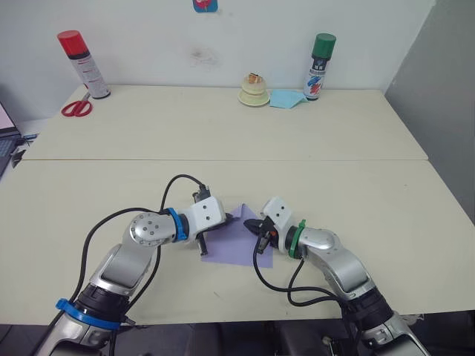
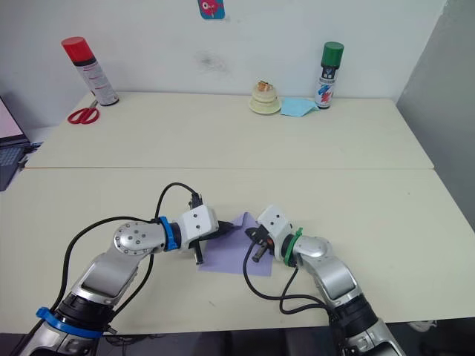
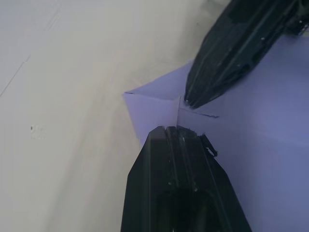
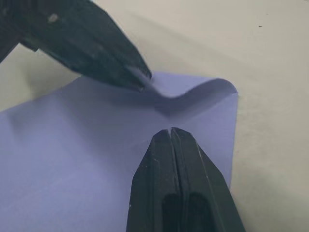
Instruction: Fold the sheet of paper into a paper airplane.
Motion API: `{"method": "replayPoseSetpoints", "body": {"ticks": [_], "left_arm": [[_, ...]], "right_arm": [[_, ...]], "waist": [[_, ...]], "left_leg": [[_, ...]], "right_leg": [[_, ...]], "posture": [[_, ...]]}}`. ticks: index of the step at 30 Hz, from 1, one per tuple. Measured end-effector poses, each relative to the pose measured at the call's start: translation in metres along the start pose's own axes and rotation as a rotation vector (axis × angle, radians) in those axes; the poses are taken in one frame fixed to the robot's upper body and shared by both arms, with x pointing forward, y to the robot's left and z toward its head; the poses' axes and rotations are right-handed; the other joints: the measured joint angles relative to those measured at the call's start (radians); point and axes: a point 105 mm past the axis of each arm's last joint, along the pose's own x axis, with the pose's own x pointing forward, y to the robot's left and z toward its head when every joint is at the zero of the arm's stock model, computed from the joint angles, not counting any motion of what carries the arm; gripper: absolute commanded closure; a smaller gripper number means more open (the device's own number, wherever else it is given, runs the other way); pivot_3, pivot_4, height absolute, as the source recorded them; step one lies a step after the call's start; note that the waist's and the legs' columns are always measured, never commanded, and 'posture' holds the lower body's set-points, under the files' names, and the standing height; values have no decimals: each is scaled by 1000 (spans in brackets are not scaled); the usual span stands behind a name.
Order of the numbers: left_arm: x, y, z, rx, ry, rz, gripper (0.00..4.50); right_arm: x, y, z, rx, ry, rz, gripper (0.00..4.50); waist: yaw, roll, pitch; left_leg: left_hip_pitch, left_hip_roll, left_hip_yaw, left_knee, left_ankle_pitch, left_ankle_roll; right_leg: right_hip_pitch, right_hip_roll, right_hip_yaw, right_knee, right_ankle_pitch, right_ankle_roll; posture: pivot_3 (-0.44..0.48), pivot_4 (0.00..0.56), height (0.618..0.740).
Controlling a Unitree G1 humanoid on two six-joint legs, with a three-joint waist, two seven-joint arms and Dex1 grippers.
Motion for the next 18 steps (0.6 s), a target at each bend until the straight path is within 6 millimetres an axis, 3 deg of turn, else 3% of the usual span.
{"method": "replayPoseSetpoints", "body": {"ticks": [18], "left_arm": [[2,-4,-6,88,67,-23,4490]], "right_arm": [[0,1,0,7,-2,-8,4500]], "waist": [[0,0,0]], "left_leg": [[0,0,0,0,0,0]], "right_leg": [[0,0,0,1,0,0]], "posture": [[0,150,737]]}}
